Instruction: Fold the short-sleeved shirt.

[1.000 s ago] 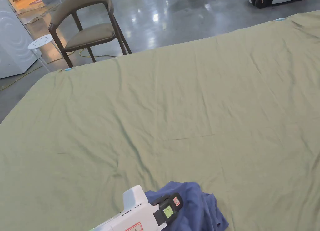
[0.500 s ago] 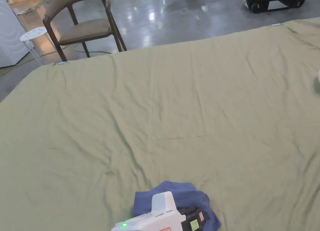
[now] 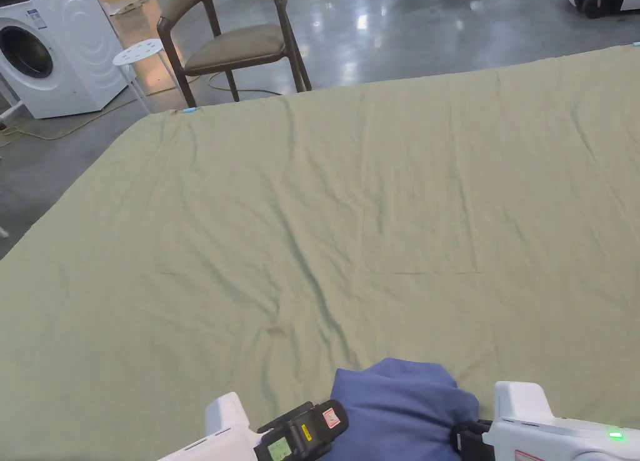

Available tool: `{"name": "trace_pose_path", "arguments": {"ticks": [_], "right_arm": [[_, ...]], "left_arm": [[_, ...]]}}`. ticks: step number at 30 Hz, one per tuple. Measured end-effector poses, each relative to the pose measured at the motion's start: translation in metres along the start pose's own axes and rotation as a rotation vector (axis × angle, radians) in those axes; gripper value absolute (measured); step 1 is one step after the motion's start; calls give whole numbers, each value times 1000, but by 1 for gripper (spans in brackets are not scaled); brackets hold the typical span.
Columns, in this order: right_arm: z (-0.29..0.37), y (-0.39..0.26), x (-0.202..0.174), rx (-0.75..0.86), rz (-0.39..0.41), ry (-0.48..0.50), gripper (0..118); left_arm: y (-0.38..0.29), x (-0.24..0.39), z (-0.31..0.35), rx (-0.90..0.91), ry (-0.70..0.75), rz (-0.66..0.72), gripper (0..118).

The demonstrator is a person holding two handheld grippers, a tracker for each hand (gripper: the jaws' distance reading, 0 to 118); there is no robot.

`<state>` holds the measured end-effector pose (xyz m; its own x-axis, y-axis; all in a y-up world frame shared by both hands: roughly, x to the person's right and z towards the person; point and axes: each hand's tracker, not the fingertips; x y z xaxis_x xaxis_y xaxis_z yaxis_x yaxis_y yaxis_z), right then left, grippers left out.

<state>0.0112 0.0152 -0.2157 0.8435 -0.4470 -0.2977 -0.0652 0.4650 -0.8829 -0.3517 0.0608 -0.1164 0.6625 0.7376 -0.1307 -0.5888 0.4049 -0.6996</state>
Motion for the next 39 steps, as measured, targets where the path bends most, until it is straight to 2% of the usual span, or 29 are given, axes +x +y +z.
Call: {"name": "trace_pose_path", "arguments": {"ticks": [2,4,6,7,8,9,12,15,18,22,24,26,27,28,29,31,33,36,39], "right_arm": [[4,-2,0,4,-28,-3,0],[3,-1,-1,1,-11,-8,0],[4,-2,-1,0,-3,-8,0],[4,-1,-1,-2,-1,-8,0],[4,-1,0,-3,-3,-9,0],[5,0,0,-4,-9,-8,0],[13,-2,-2,11,-16,6,0],[35,-8,-8,88,-20,105,0],[61,-22,-6,87,29,156,0],[78,-41,12,37,35,93,0],[81,-48,20,20,32,48,0],[83,-53,26,19,15,28,0],[85,-55,29,21,-7,26,0],[87,-56,32,25,-39,34,0],[89,-57,33,31,-56,42,0],[97,-56,32,47,-56,35,0],[106,-53,32,79,-30,14,0],[124,-47,42,156,-6,-9,0],[151,-40,40,253,-10,-38,0]], "left_arm": [[1,-10,-19,-52,-50,37,90],[0,-17,-40,-80,-95,72,90],[0,-17,-58,-131,-67,69,88],[-1,-14,-63,-134,-42,55,79],[-1,-12,-66,-126,-54,49,50],[-1,-7,-66,-118,0,19,45],[4,-3,-55,-120,-19,14,39],[20,-17,-25,-51,-80,163,39],[59,-42,36,53,-10,118,39],[126,-91,117,125,226,74,39],[151,-102,135,139,364,32,39],[166,-116,140,147,441,30,40],[172,-123,139,156,449,58,42],[176,-130,134,181,473,83,50],[177,-133,130,202,506,101,63],[179,-130,125,258,626,110,70],[176,-115,127,300,708,46,82],[159,-71,147,386,737,-182,83],[119,-6,175,482,621,-387,82]]}}
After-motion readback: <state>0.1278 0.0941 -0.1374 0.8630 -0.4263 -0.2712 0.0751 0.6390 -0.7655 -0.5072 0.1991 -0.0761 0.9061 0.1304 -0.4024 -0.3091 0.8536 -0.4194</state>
